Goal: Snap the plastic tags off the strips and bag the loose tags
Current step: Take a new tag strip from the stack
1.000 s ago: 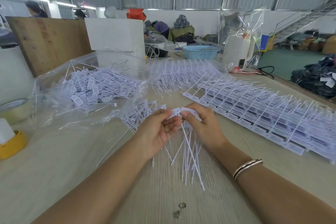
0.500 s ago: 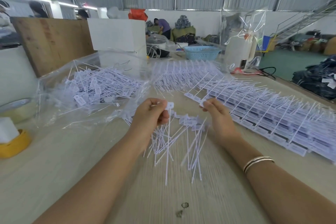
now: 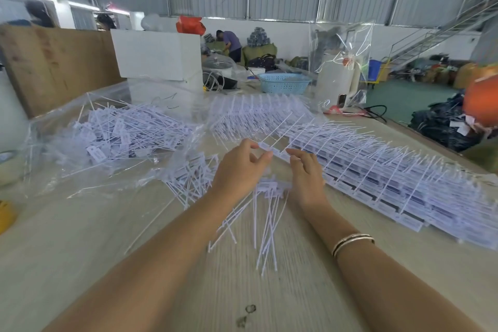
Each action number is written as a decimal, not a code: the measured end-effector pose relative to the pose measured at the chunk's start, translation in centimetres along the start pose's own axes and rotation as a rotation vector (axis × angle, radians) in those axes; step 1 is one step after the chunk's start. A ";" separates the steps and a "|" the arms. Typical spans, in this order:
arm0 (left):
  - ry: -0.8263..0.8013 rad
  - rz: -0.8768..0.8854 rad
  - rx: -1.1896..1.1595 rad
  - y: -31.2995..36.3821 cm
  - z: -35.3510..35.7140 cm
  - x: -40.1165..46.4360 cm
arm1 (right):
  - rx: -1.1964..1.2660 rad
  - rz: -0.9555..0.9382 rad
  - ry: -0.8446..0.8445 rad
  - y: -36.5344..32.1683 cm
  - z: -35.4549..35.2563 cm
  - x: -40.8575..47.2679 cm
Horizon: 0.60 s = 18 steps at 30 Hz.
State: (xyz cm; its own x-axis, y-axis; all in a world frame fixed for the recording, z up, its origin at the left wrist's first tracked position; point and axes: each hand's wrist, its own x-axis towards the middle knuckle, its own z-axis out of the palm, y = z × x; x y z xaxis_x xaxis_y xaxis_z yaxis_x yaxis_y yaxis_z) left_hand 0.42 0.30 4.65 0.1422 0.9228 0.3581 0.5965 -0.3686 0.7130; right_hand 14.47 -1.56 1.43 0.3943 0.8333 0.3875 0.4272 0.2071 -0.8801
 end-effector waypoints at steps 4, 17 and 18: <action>-0.070 0.103 0.425 -0.3 1.9 -3.2 | 0.068 0.081 0.052 0.1 -0.2 0.6; 0.011 0.012 0.690 -2.1 0.6 -3.8 | -0.287 0.014 0.008 0.6 -0.2 0.3; 0.019 -0.034 0.700 -2.4 0.2 -3.7 | -0.366 0.015 -0.010 0.8 -0.2 0.4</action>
State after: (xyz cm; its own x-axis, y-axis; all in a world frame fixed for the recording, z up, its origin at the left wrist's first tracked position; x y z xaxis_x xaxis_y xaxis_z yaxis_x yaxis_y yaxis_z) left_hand -1.37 -2.19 1.53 0.1049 0.9280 0.3575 0.9698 -0.1751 0.1700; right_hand 15.14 -1.17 0.91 0.3951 0.8404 0.3709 0.6850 -0.0005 -0.7285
